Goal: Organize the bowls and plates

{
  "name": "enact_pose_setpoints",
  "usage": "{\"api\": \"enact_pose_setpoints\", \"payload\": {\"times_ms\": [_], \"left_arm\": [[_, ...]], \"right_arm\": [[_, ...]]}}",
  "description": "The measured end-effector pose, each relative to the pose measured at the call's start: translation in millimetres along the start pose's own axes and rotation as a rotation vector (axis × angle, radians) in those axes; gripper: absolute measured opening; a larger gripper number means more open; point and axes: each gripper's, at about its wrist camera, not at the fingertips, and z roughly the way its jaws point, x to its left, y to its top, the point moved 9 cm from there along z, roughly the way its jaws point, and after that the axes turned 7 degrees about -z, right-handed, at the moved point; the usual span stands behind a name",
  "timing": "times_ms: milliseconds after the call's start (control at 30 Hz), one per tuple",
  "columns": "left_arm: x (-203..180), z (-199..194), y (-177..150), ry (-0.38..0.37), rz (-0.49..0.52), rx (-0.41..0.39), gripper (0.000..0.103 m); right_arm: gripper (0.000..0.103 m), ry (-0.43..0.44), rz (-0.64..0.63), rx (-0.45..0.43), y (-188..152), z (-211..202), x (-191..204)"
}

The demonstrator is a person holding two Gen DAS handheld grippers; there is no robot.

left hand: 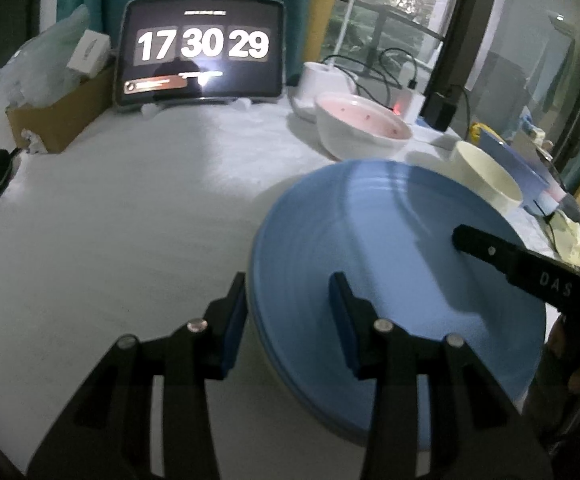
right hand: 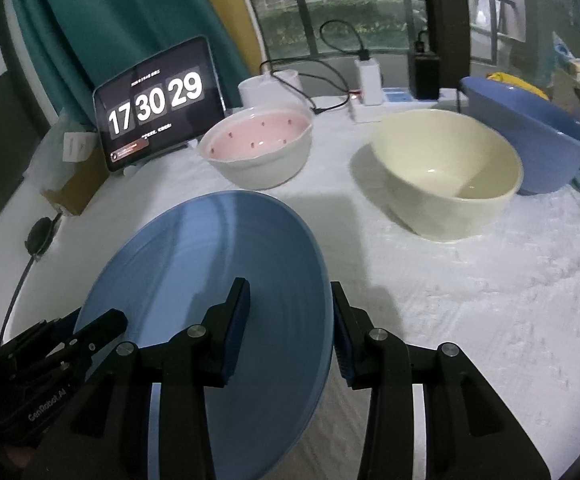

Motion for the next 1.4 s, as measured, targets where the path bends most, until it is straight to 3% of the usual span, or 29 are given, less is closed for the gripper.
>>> {"api": "enact_pose_setpoints", "payload": {"times_ms": [300,600,967,1167,1400], "left_arm": [[16.0,10.2,4.5,0.039,-0.010,-0.001,0.042],[18.1,15.0,3.4,0.060,-0.012,-0.004,0.042],[23.9,-21.2,12.9,0.101,-0.045,-0.090,0.045],[4.4,-41.6,16.8,0.070,-0.034,-0.130,0.045],[-45.3,-51.5,15.8,0.002,0.027,-0.140,0.045]], "right_arm": [[0.041,0.030,0.002,0.024,-0.8,21.1,8.8],[0.042,0.007,-0.024,0.017,-0.8,23.4,9.2],[0.042,0.002,0.006,0.006,-2.7,0.2,-3.2],[0.043,-0.011,0.035,-0.022,-5.5,-23.0,-22.5],[0.043,-0.034,0.069,-0.056,-10.2,-50.5,-52.1]]}}
